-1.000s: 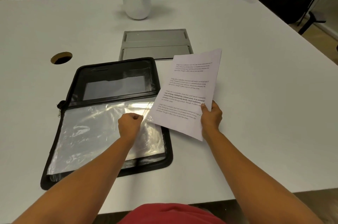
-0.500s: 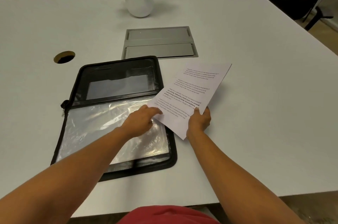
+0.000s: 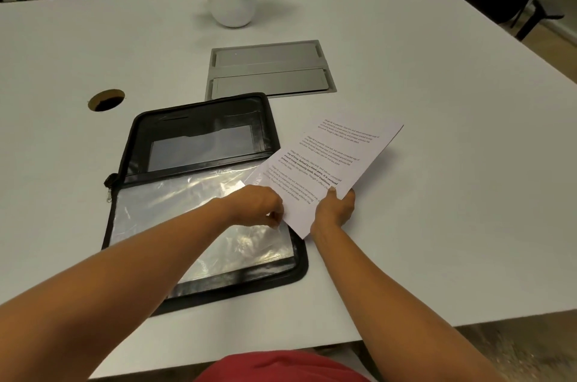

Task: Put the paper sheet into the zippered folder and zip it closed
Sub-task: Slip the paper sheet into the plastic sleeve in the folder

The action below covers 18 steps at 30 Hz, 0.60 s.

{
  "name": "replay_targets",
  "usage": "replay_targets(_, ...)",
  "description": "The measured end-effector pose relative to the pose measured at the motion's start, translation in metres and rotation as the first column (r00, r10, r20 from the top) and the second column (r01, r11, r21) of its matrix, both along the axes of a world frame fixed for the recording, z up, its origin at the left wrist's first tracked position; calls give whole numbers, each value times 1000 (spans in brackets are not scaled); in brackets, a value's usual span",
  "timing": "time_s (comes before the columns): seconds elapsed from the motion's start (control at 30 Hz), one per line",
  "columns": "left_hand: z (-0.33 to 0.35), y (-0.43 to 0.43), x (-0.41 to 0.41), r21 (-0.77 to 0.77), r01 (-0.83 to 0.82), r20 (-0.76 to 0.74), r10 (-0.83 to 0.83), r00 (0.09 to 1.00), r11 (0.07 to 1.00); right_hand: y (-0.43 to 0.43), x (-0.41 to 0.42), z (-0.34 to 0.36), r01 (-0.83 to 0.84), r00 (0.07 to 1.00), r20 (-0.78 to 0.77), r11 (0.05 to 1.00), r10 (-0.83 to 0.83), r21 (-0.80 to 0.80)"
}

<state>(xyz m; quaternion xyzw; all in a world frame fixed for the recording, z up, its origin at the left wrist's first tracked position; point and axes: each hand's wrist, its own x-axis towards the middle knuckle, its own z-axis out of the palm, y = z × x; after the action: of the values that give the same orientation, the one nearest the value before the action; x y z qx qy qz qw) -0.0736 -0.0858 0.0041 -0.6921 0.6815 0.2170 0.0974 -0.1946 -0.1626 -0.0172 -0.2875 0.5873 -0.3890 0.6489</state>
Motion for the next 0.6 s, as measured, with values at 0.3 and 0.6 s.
replay_targets(0.3,-6,12,-8,-11,-8,-83,7,997,1000,20,5,-1,54,996,63,997,-58,61)
replay_targets(0.6,-5,21,-14,-83,-57,-187,41,982,995,32,13,2,128,990,59,991,-131,47)
